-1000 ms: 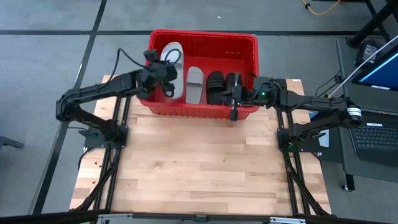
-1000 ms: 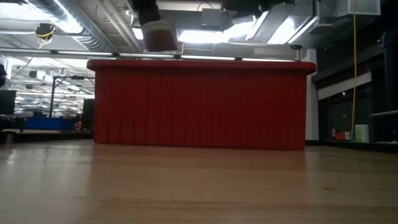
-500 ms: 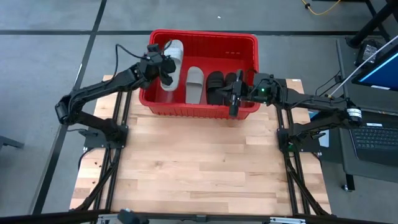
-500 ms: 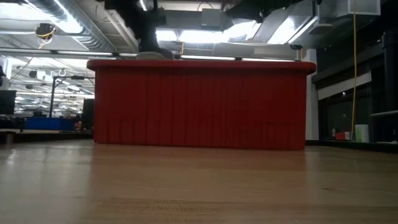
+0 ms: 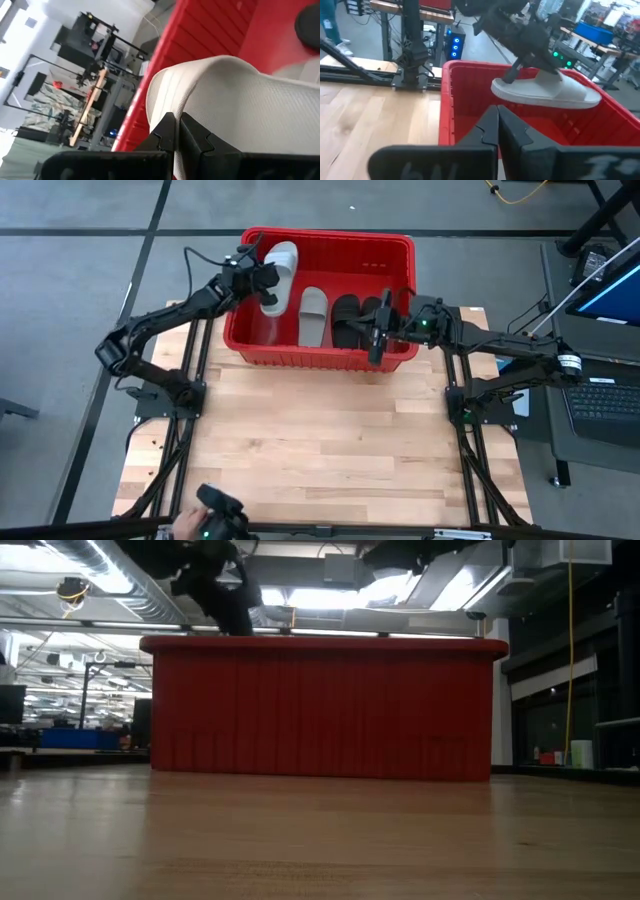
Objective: Pick and place slides into bin
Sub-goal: Put the gray slide into the red bin
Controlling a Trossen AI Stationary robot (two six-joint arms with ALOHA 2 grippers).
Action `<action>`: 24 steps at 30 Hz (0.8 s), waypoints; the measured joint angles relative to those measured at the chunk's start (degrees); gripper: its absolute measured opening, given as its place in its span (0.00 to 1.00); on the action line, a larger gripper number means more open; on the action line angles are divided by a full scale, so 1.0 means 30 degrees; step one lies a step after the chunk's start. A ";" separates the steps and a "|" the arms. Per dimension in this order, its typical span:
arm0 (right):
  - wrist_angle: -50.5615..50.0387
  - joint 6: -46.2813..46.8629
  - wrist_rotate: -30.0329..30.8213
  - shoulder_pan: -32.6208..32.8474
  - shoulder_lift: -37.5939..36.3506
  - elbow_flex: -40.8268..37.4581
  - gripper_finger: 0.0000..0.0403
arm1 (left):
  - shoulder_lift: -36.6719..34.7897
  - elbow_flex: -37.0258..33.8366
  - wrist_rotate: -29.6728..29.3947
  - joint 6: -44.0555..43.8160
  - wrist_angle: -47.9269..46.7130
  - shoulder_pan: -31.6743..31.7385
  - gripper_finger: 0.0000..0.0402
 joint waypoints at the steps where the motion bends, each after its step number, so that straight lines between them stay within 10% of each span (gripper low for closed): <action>1: 0.0006 0.0255 0.0001 -0.0071 0.0000 0.0000 0.01 | 0.0309 0.0000 0.0000 0.0120 0.0049 0.0092 0.01; 24: -0.0579 0.1275 0.0014 -0.1663 0.0000 0.0007 0.01 | 0.5255 0.0000 -0.0306 -0.1142 -0.0217 0.0625 0.01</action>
